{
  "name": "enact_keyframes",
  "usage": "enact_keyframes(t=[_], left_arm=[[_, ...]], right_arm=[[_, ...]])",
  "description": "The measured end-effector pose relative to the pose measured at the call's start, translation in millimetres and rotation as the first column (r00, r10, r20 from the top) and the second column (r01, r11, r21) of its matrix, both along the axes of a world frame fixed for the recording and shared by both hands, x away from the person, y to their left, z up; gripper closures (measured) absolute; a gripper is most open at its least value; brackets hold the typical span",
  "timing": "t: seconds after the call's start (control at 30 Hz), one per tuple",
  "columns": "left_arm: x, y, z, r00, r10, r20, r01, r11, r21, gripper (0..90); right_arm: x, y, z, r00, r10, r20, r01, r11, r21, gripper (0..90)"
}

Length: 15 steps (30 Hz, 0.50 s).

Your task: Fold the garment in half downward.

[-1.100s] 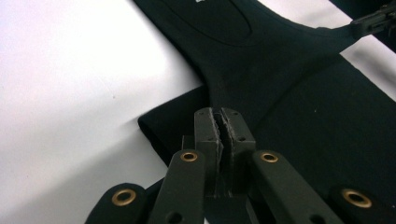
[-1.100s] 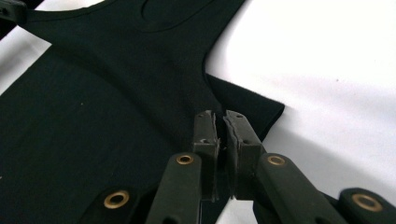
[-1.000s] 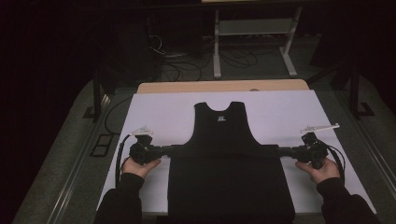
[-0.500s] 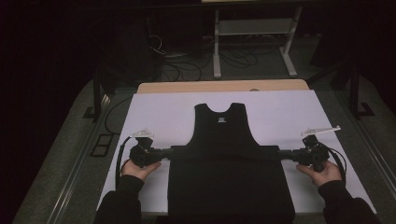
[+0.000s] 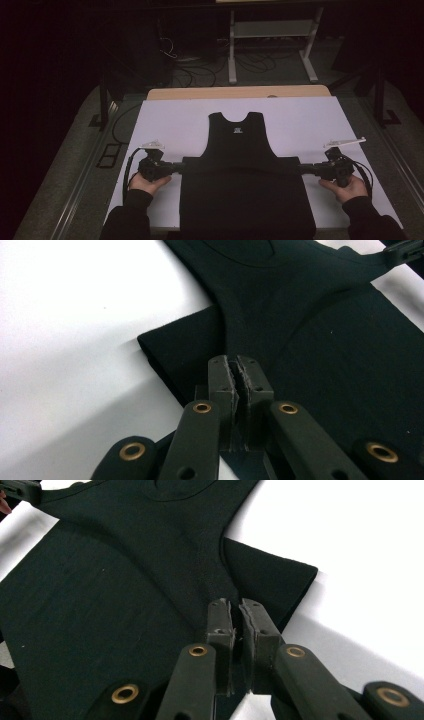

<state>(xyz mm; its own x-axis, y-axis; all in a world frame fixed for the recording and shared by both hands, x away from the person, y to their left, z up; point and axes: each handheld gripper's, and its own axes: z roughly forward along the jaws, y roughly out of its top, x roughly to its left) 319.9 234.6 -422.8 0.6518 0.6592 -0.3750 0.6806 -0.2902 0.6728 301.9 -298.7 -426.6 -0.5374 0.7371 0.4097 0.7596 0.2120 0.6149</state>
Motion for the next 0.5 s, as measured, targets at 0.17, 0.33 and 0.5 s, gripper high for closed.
enact_keyframes(t=[0.17,0.33,0.5], left_arm=[[-1.3,0.7,-0.3,1.0000,-0.004,-0.007,0.004,1.0000,0.001,85.2],[-2.5,0.6,-1.3,0.9998,-0.002,-0.017,0.003,1.0000,0.004,85.2],[-2.7,0.6,-2.6,0.9995,-0.008,-0.029,0.008,0.9999,0.008,85.2]], right_arm=[[-2.7,-0.6,0.4,1.0000,-0.003,-0.009,0.003,1.000,0.003,82.5],[-4.6,-1.2,0.2,0.9999,-0.004,-0.012,0.004,1.000,0.005,82.6],[-5.6,-1.1,-0.8,0.9997,0.000,-0.024,0.000,1.000,0.003,82.6]])
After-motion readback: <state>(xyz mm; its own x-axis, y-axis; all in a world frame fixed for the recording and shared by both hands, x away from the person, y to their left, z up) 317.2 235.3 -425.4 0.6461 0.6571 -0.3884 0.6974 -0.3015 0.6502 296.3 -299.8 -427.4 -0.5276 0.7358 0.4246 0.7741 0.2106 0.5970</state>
